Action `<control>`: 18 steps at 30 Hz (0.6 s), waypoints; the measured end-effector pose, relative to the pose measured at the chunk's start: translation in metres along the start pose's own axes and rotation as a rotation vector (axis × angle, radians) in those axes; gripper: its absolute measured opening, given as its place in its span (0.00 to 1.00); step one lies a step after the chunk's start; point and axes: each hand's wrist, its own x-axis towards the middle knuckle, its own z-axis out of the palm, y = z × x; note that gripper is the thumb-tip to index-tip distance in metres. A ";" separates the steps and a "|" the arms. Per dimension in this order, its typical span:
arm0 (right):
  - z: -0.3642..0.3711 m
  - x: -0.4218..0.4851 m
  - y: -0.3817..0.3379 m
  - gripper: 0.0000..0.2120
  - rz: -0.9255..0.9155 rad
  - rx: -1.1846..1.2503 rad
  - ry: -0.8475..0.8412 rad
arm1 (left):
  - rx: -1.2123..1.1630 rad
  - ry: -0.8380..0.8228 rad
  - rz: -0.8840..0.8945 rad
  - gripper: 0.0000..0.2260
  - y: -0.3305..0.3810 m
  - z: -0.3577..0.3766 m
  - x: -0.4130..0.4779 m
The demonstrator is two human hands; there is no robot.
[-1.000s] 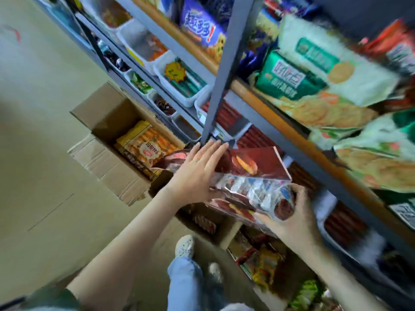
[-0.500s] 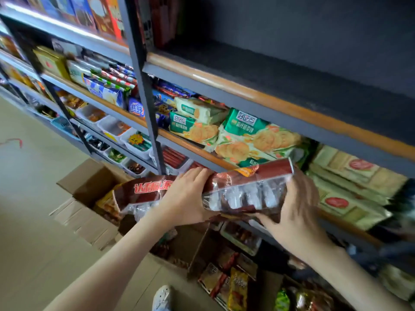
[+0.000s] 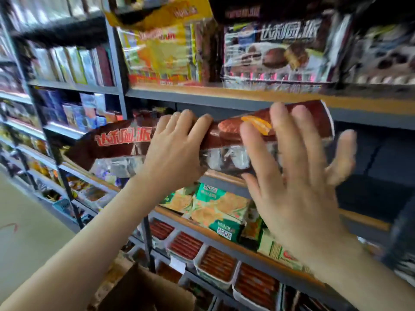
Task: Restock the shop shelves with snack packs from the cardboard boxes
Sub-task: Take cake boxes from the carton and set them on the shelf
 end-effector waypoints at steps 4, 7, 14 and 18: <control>0.012 0.037 0.021 0.44 -0.003 -0.118 -0.219 | 0.122 0.167 0.139 0.22 0.010 -0.015 0.037; 0.032 0.061 0.044 0.25 0.013 -0.195 -0.027 | 0.145 0.334 0.153 0.17 0.011 -0.020 0.061; 0.032 0.099 0.121 0.22 0.019 -0.231 0.175 | 0.214 0.661 0.259 0.18 0.026 -0.010 0.124; 0.016 0.098 0.172 0.30 0.084 -0.320 0.125 | 0.318 0.638 0.098 0.27 0.022 0.004 0.142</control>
